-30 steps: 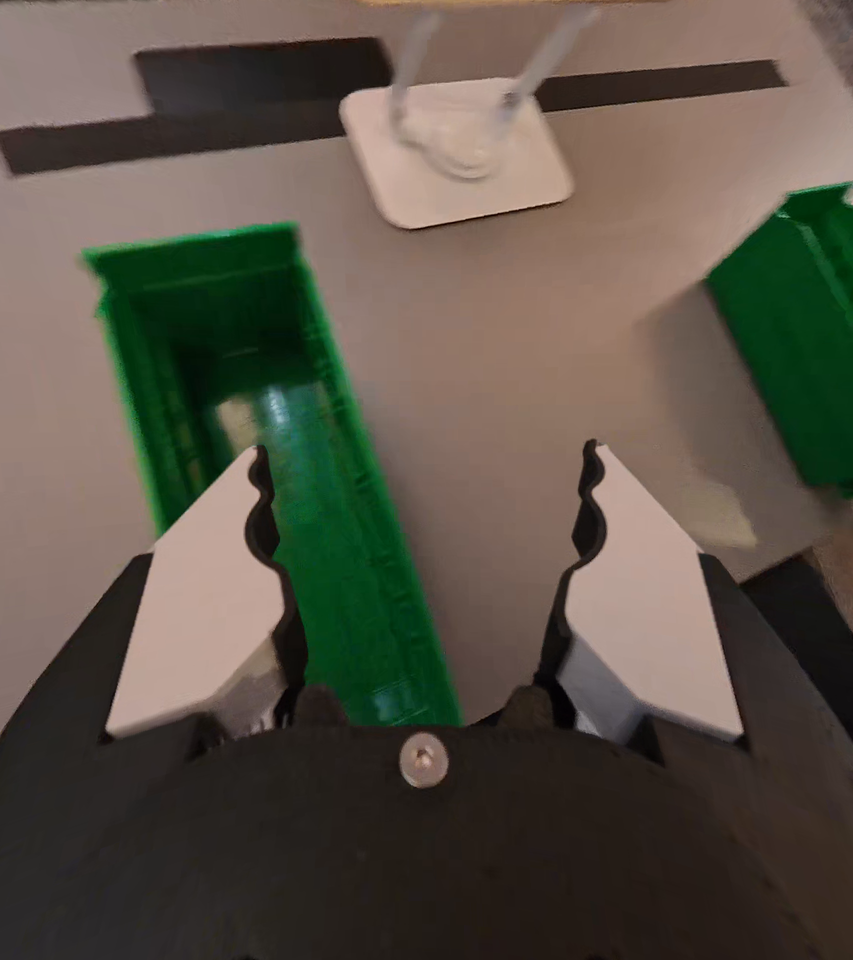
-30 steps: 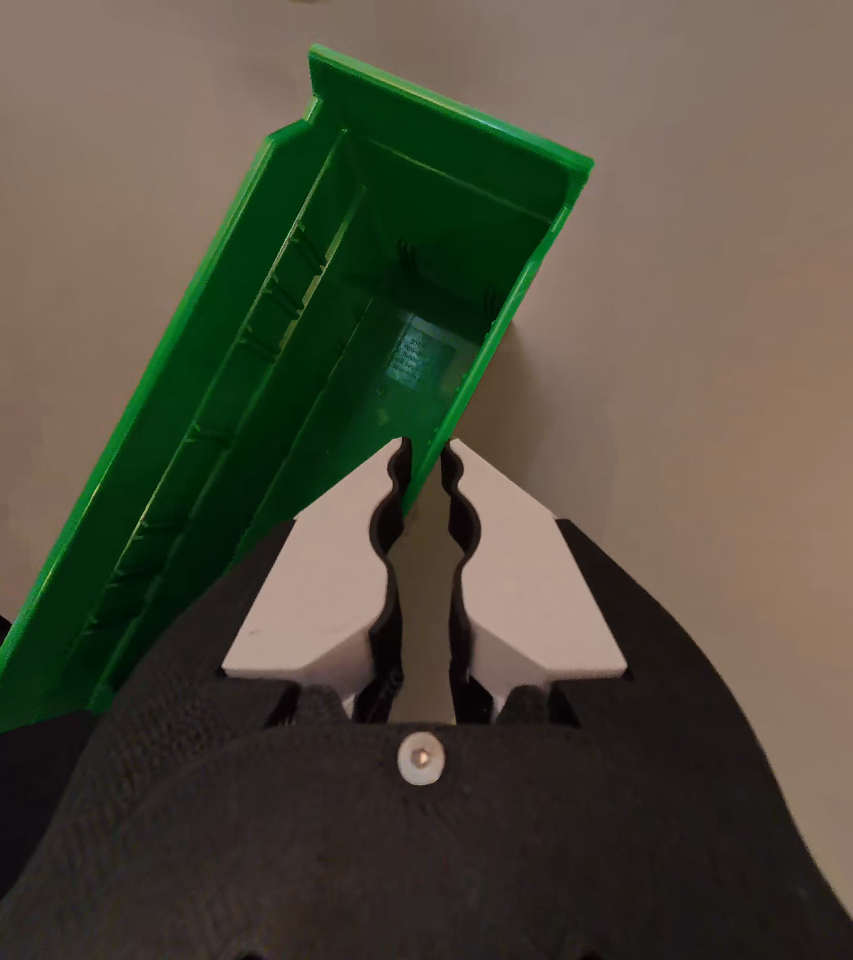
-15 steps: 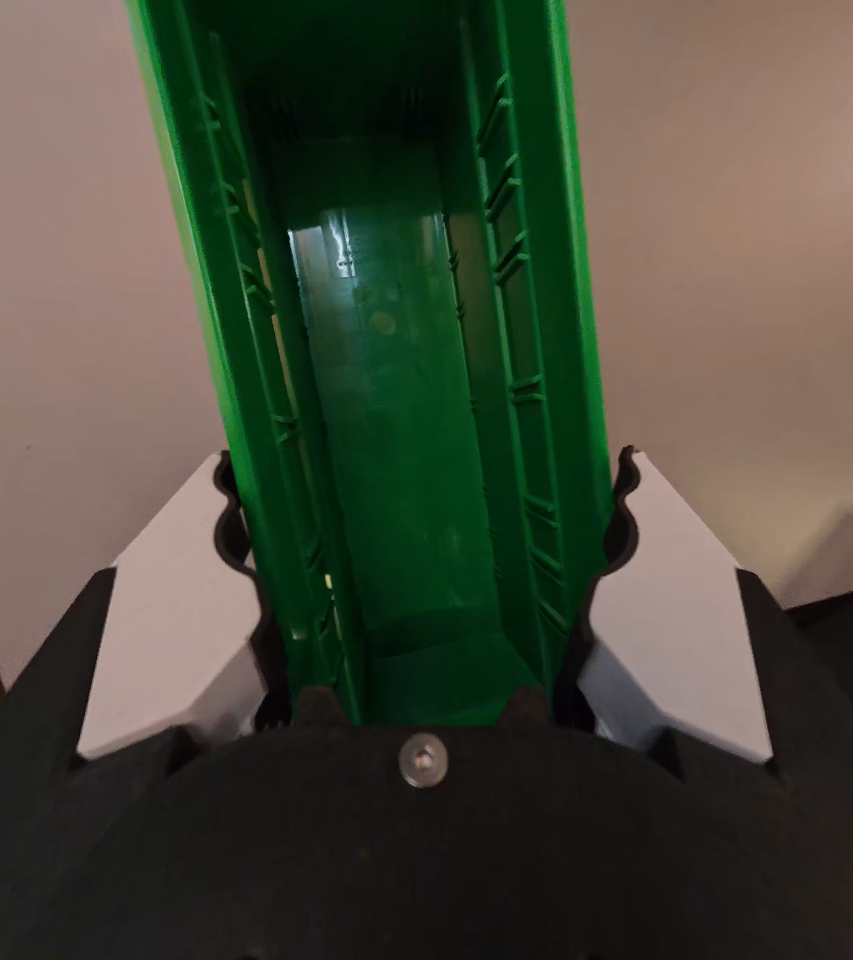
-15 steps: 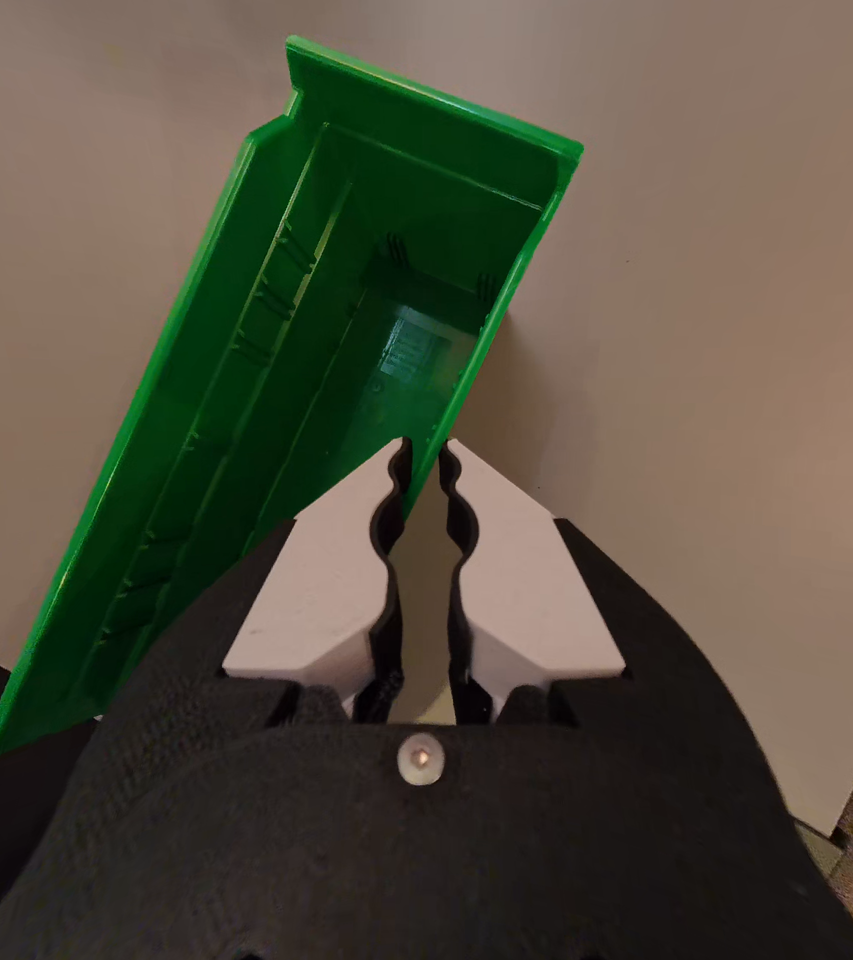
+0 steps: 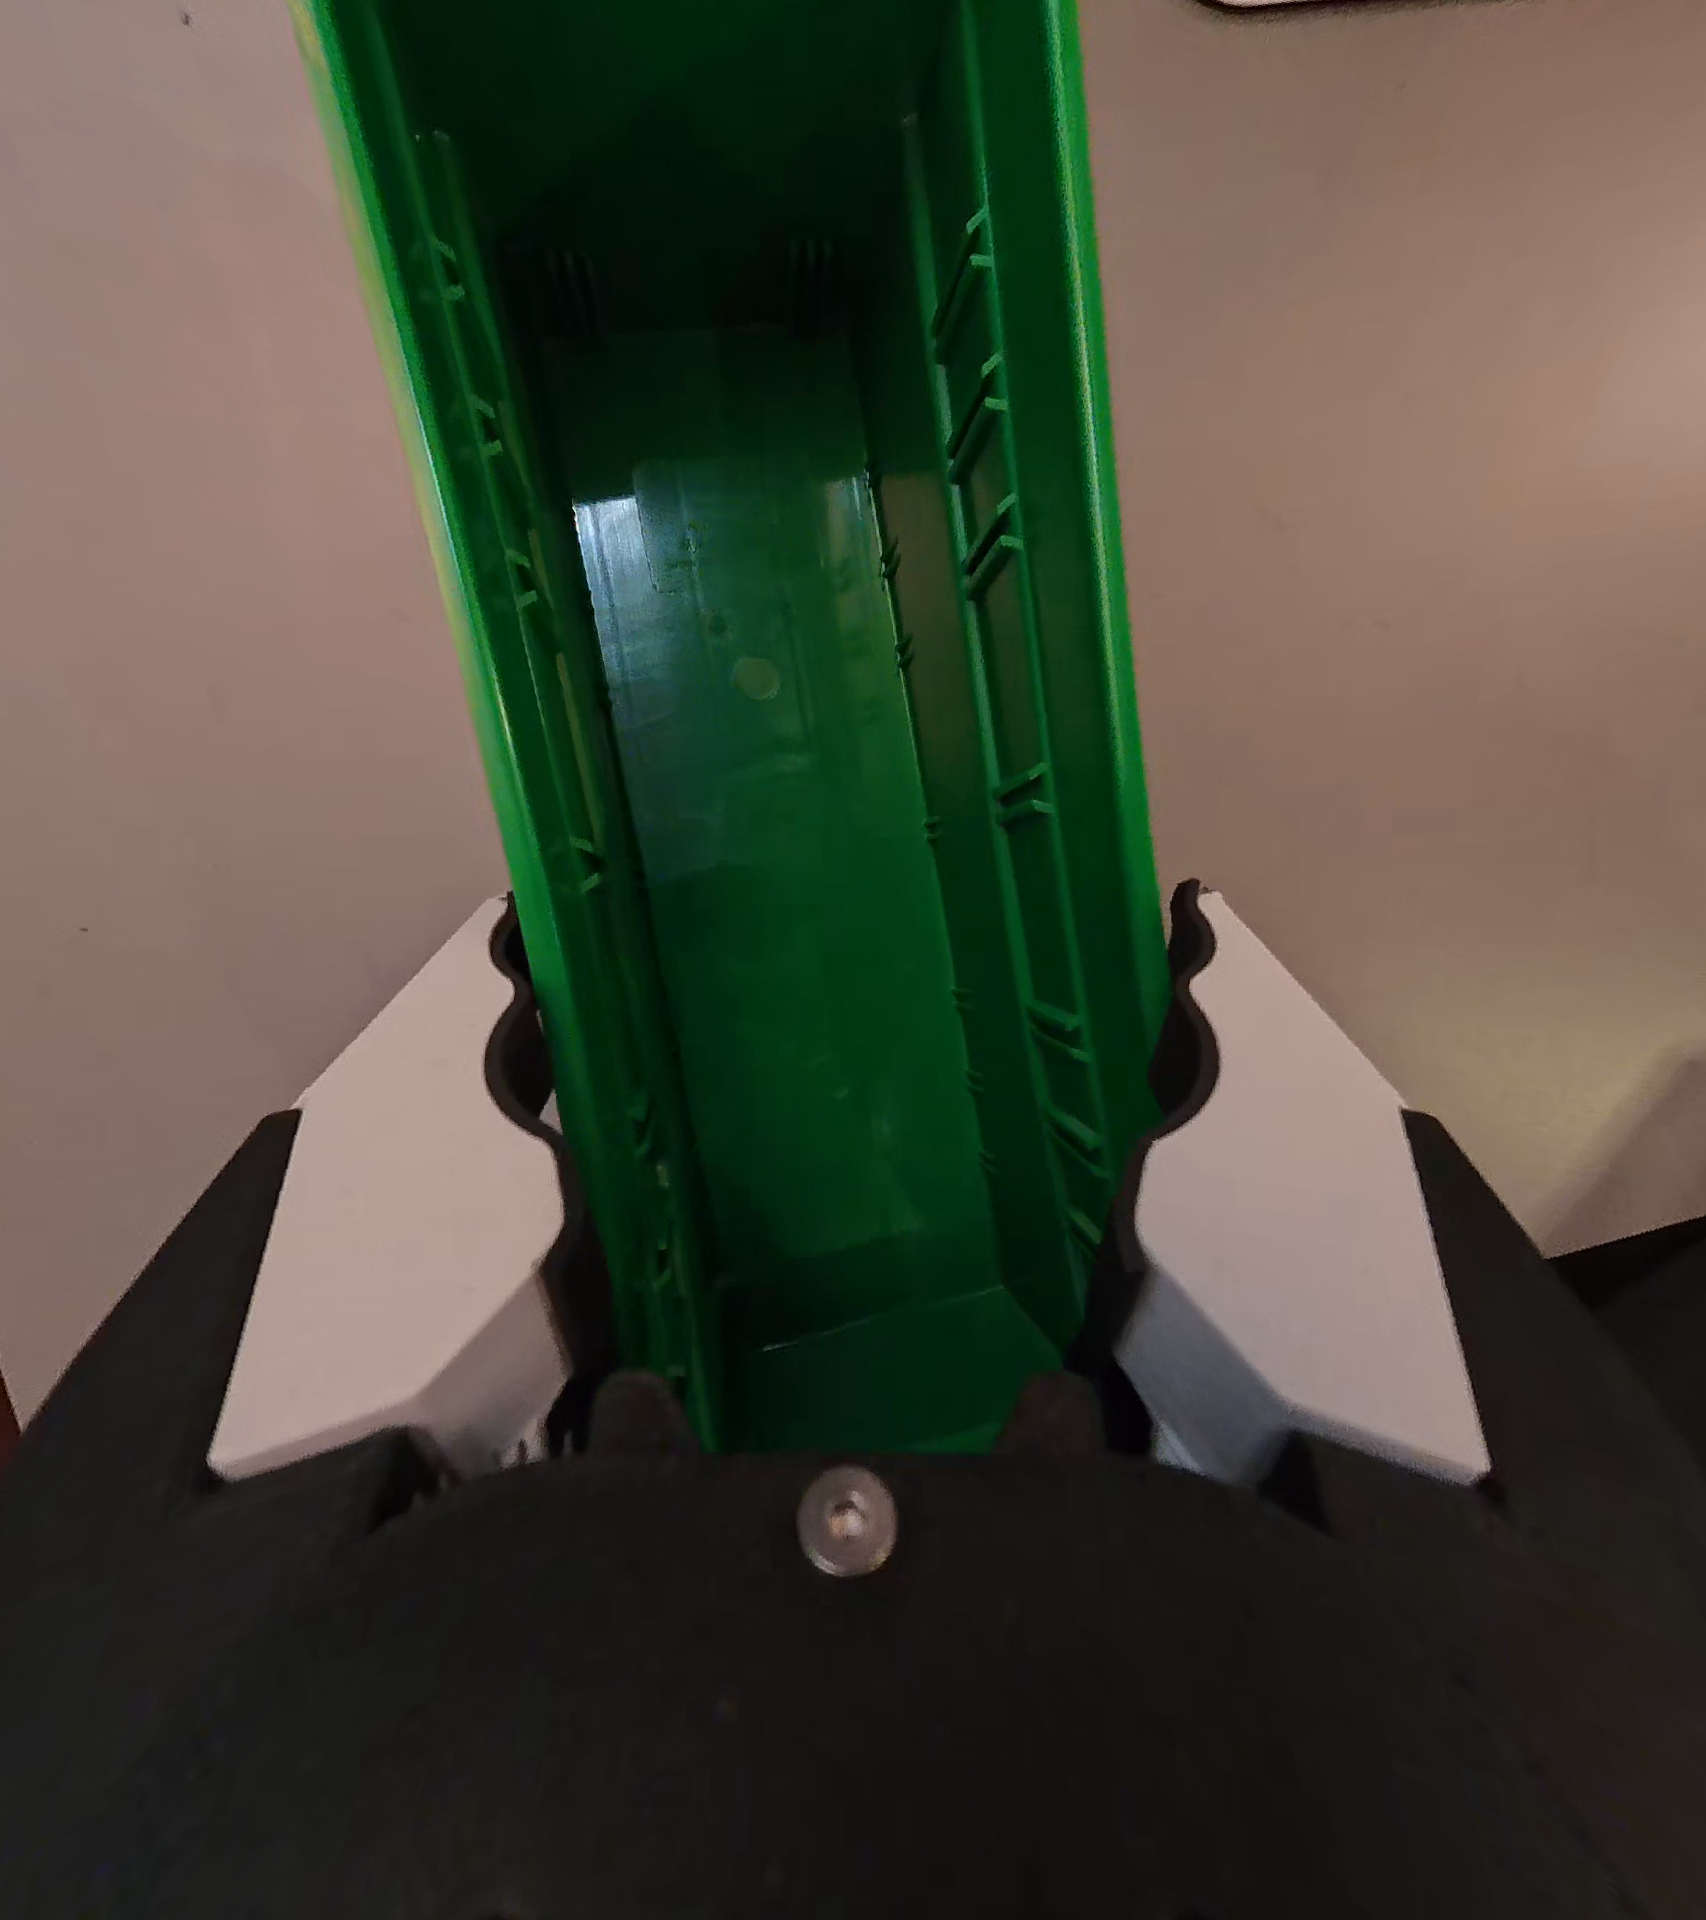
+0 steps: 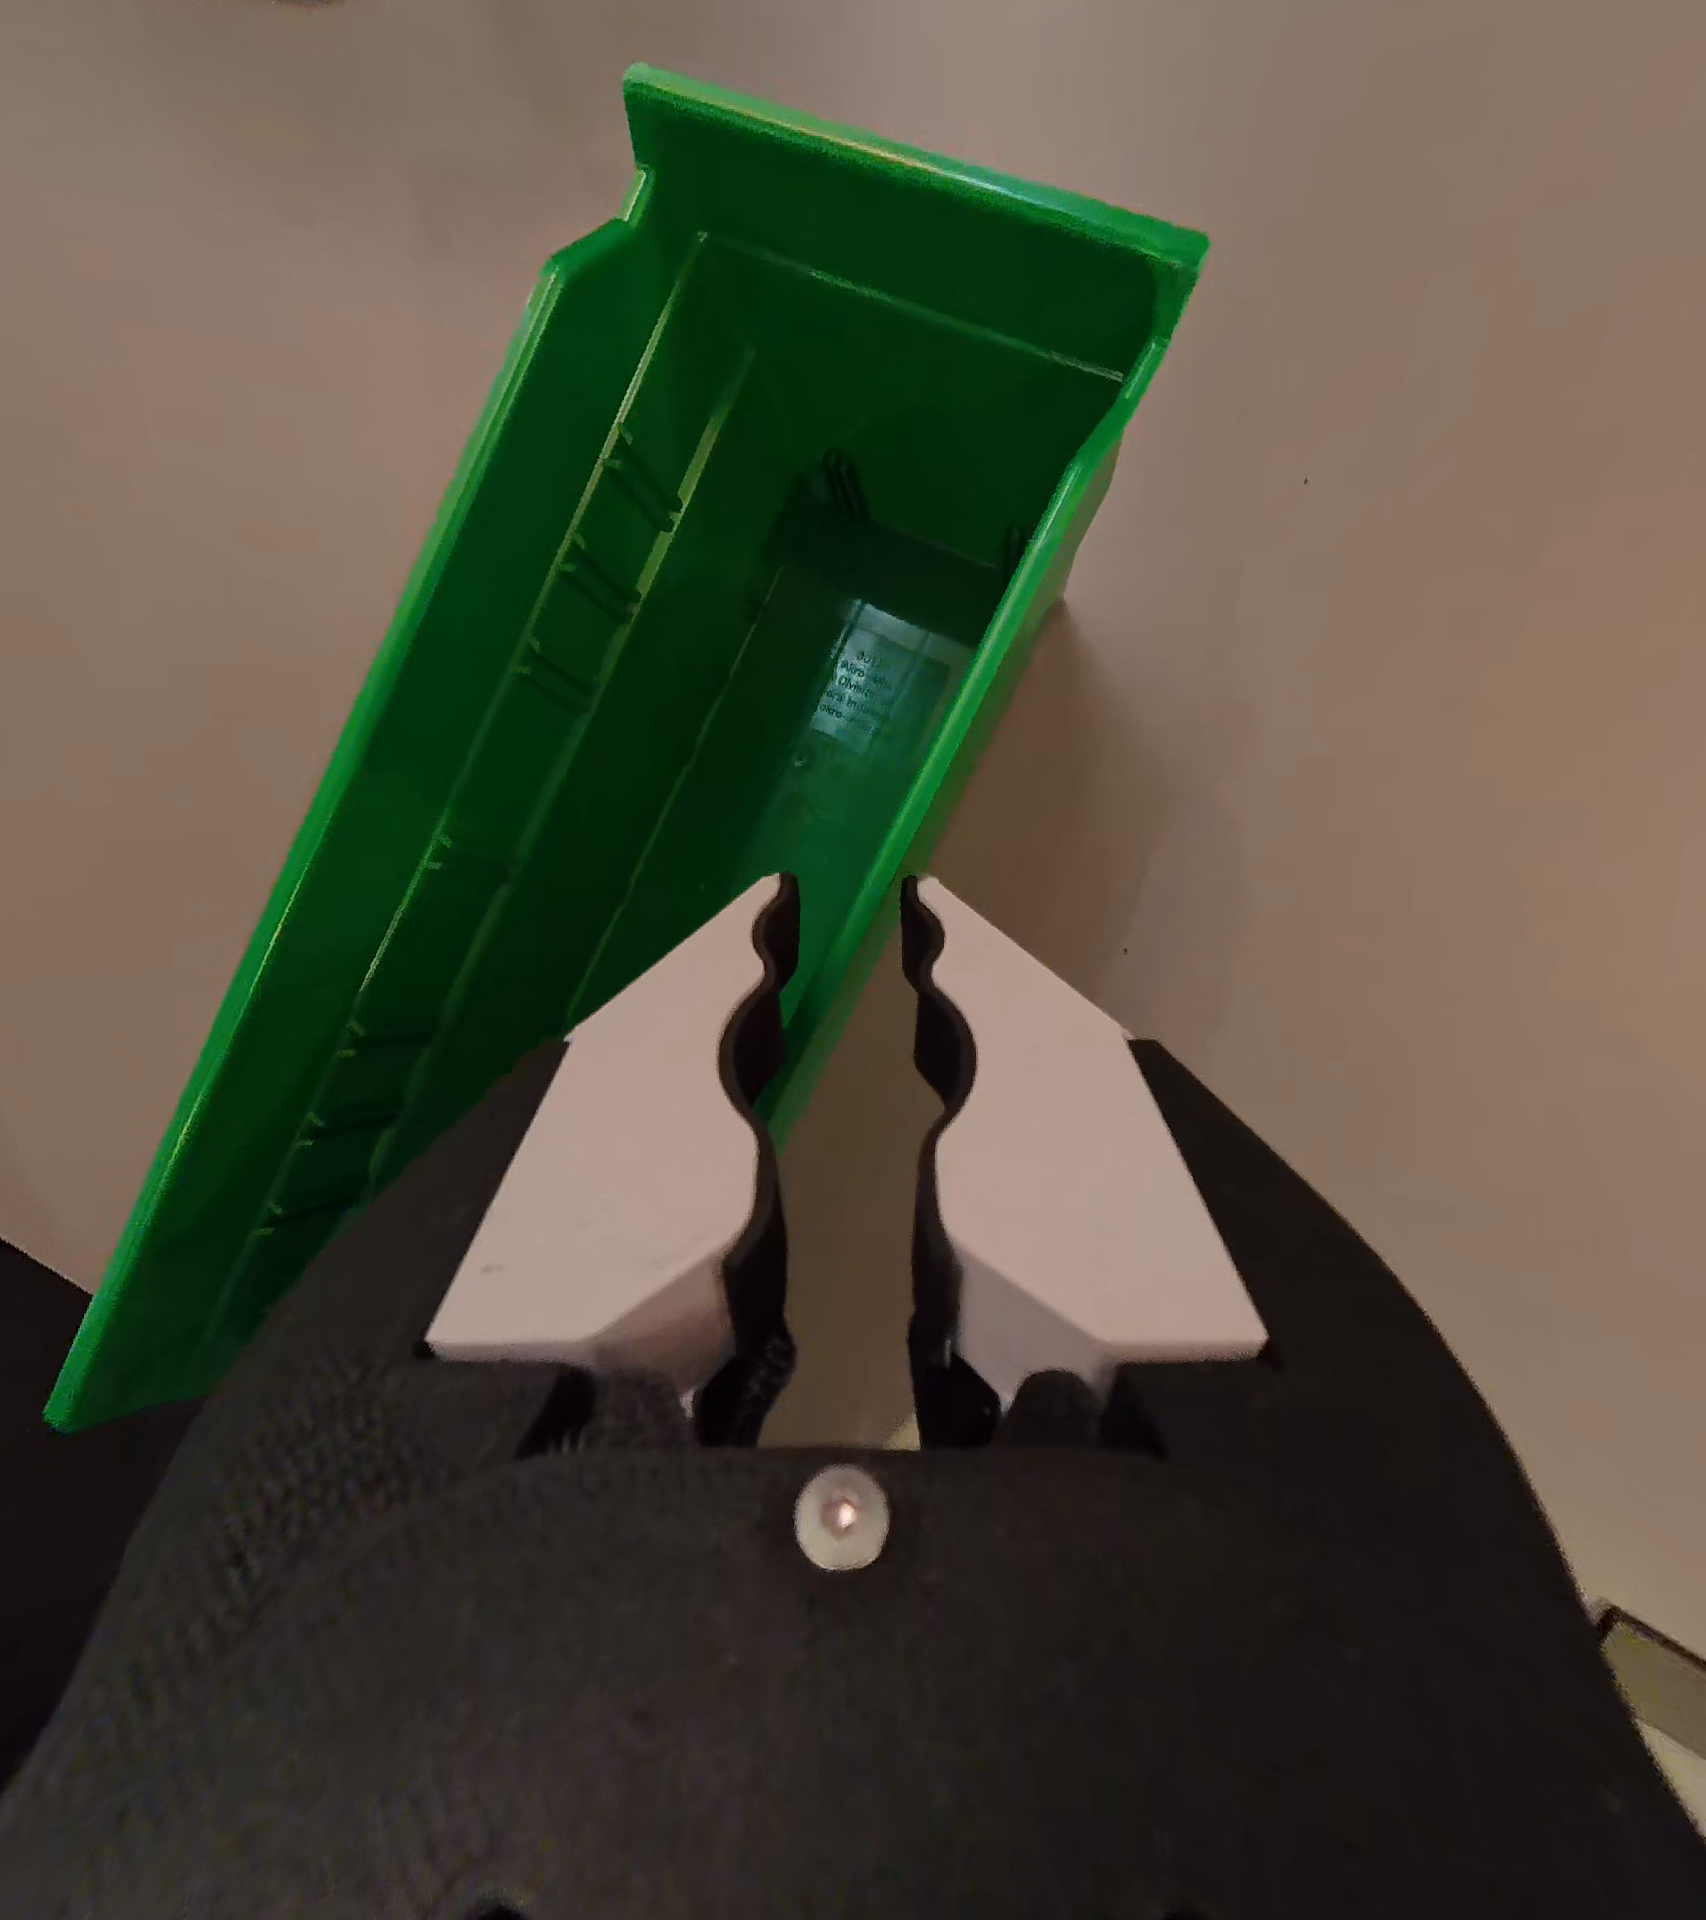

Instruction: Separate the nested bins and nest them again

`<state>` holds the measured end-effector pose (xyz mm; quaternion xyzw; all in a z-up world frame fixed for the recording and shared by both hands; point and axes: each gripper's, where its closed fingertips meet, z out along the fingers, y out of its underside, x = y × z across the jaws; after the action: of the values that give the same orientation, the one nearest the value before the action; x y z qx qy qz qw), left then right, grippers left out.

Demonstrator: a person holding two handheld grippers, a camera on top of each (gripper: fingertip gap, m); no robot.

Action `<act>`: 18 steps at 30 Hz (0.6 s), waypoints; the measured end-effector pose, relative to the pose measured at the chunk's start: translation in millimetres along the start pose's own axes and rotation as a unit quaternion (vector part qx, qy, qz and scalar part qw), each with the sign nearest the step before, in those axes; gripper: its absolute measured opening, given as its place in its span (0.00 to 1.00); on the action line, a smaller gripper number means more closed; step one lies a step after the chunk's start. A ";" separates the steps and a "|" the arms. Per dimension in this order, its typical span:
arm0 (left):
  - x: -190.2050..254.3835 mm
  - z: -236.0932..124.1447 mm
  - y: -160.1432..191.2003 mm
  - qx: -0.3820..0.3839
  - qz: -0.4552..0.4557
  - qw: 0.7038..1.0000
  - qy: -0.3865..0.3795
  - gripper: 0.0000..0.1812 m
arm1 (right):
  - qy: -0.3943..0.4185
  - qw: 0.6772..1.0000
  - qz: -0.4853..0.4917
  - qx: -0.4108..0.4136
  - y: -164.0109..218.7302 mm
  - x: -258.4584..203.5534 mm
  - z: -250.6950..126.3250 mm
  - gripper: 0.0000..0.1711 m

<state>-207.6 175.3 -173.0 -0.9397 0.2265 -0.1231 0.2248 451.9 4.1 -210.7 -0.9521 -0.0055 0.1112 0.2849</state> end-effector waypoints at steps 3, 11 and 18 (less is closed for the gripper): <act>0.2 -2.4 -1.4 0.004 0.001 1.000 0.002 0.65 | -0.001 1.000 -0.001 -0.003 2.2 -0.3 -0.2 0.10; -1.7 -10.3 -5.7 0.018 0.010 1.000 -0.003 0.62 | -0.008 1.000 0.000 -0.003 3.2 -1.1 0.2 0.08; -1.6 -13.6 -4.6 0.020 0.013 1.000 0.007 0.61 | -0.011 1.000 0.002 -0.002 3.3 -0.7 0.6 0.08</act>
<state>-211.8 174.7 -159.3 -0.9311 0.2381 -0.1307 0.2436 451.0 1.6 -212.9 -0.9513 -0.0074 0.1225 0.2829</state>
